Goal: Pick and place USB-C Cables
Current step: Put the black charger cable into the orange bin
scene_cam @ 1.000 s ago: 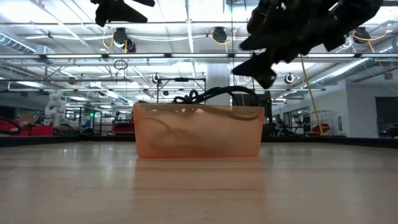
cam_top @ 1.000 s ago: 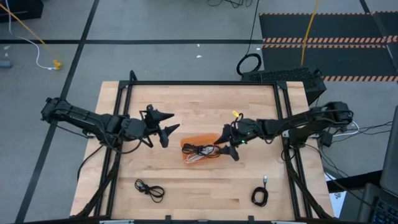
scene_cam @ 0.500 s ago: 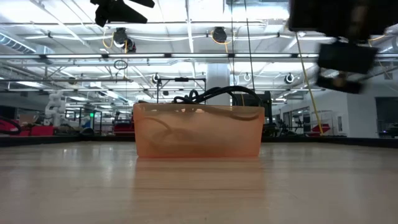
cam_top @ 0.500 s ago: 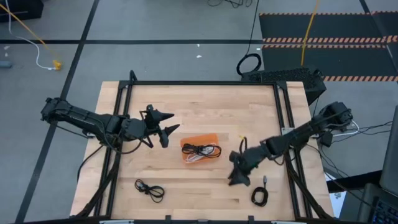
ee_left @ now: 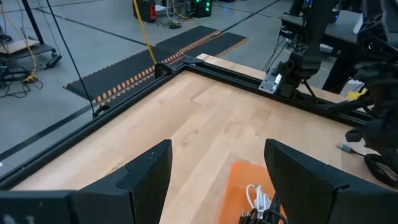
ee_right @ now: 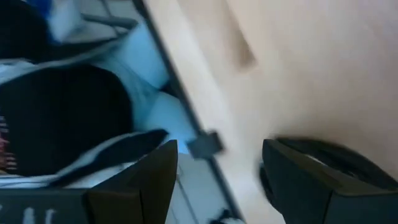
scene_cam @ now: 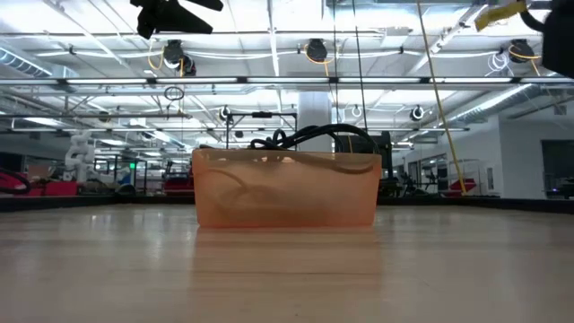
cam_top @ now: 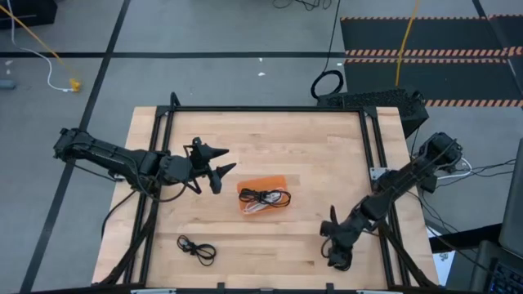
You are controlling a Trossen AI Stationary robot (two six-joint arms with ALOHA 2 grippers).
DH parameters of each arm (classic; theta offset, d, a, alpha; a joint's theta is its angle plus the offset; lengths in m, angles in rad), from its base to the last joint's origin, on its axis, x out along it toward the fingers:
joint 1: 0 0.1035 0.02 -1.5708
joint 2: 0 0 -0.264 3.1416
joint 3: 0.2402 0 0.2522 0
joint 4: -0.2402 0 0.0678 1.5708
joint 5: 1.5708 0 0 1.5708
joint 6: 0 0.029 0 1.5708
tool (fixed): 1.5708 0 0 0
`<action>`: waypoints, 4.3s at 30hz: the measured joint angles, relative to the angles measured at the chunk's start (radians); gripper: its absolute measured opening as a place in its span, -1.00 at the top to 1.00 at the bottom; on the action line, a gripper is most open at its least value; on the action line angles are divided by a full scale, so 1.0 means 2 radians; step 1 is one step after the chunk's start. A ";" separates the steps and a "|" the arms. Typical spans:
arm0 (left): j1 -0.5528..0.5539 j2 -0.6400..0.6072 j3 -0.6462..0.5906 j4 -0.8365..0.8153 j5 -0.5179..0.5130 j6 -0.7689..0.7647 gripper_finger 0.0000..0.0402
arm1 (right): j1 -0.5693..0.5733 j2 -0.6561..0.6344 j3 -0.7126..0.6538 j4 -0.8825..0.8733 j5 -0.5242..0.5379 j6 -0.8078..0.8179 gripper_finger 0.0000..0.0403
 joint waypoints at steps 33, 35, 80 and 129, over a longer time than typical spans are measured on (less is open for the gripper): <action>0.000 0.000 0.000 0.042 -0.003 -0.019 -0.28 | 0.010 -0.029 0.005 -0.192 0.067 -0.286 -0.12; 0.000 0.000 0.000 0.042 -0.003 -0.020 -0.28 | 0.016 -0.029 0.005 -0.189 0.076 -0.290 -0.12; 0.000 0.000 0.000 0.042 -0.004 -0.032 -0.28 | 0.067 0.029 0.004 -0.048 0.188 -0.327 0.85; -0.036 0.072 0.000 0.132 0.074 0.057 -0.28 | -0.305 0.028 0.005 0.397 0.300 -0.701 0.83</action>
